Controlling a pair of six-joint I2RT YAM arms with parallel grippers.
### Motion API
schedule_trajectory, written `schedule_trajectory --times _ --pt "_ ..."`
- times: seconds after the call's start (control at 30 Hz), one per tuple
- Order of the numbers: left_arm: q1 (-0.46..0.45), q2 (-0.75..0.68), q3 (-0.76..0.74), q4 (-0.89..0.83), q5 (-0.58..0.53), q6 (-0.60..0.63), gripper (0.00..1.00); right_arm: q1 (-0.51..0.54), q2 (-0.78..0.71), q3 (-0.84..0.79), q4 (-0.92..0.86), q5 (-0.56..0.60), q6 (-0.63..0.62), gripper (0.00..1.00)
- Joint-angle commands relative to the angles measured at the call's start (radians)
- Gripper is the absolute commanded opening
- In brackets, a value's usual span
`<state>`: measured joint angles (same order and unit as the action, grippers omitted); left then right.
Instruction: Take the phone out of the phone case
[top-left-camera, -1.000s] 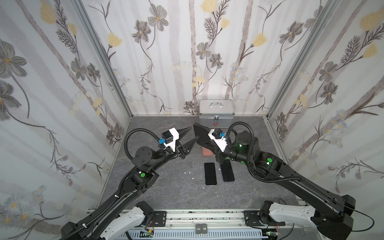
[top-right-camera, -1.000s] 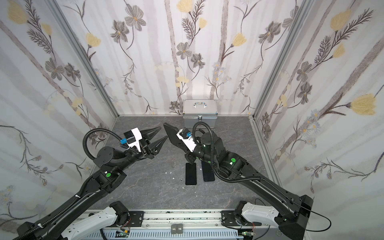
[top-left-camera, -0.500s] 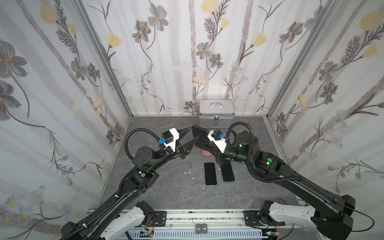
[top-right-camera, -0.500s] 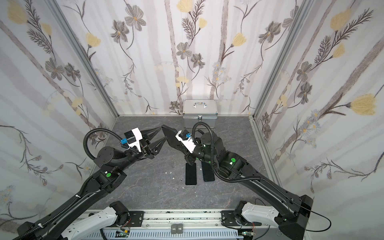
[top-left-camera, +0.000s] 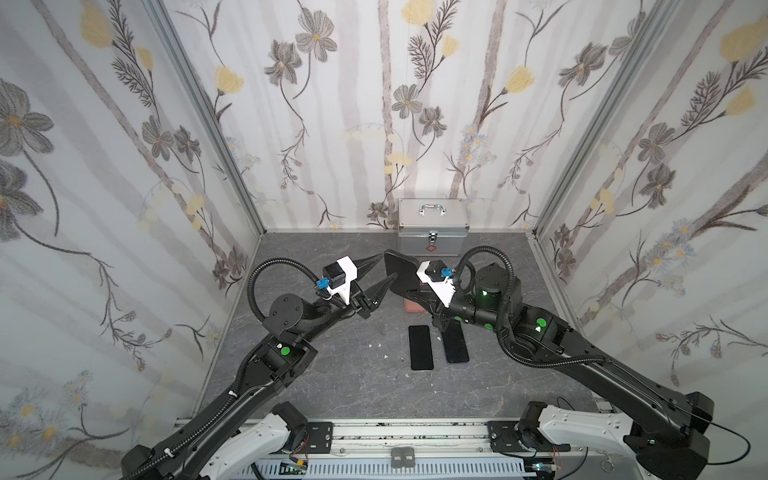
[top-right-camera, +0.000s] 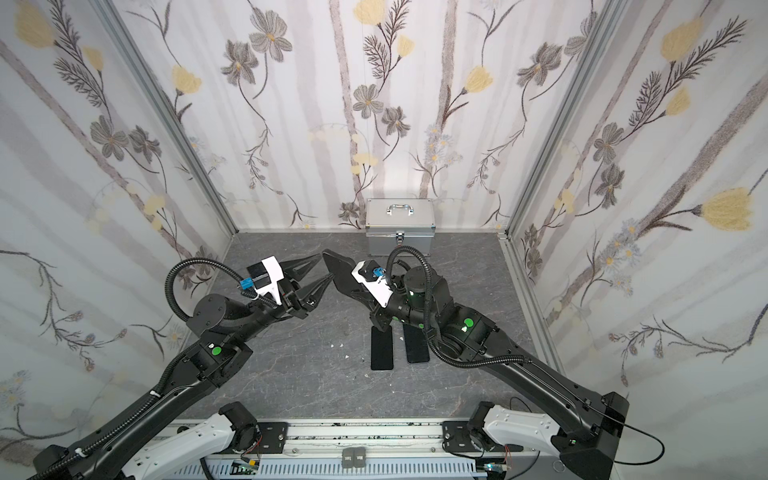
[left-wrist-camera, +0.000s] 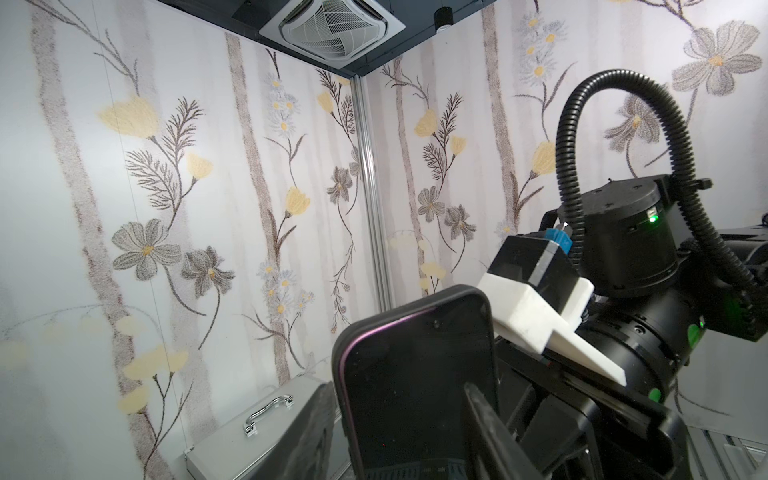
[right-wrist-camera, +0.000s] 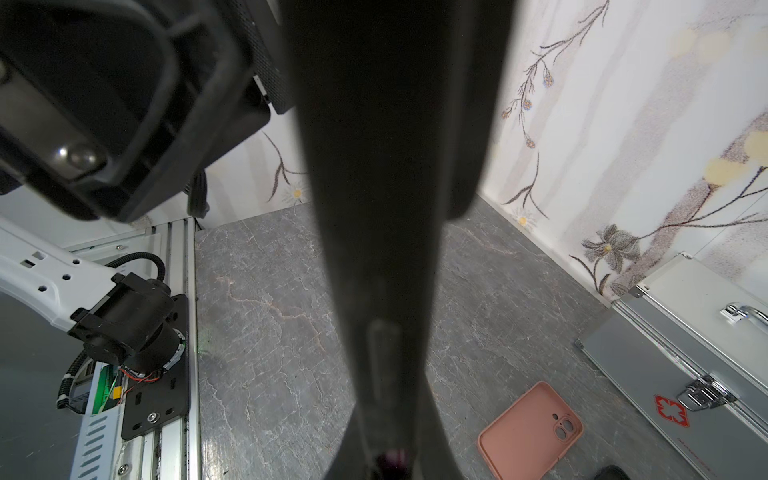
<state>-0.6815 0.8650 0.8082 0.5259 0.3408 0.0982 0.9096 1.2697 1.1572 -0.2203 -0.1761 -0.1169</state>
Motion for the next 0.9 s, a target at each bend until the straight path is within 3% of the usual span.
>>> schedule_trajectory --times 0.0,0.7,0.87 --pt "0.000 0.003 0.003 0.020 0.003 0.003 0.51 0.002 0.013 0.008 0.065 -0.025 -0.011 0.00" --pt "0.000 0.005 0.000 0.020 0.018 0.003 0.50 0.021 0.060 0.049 0.021 -0.075 -0.038 0.00" --pt "-0.001 0.005 0.000 0.020 0.004 0.004 0.50 0.022 0.055 0.045 0.031 -0.033 -0.029 0.00"
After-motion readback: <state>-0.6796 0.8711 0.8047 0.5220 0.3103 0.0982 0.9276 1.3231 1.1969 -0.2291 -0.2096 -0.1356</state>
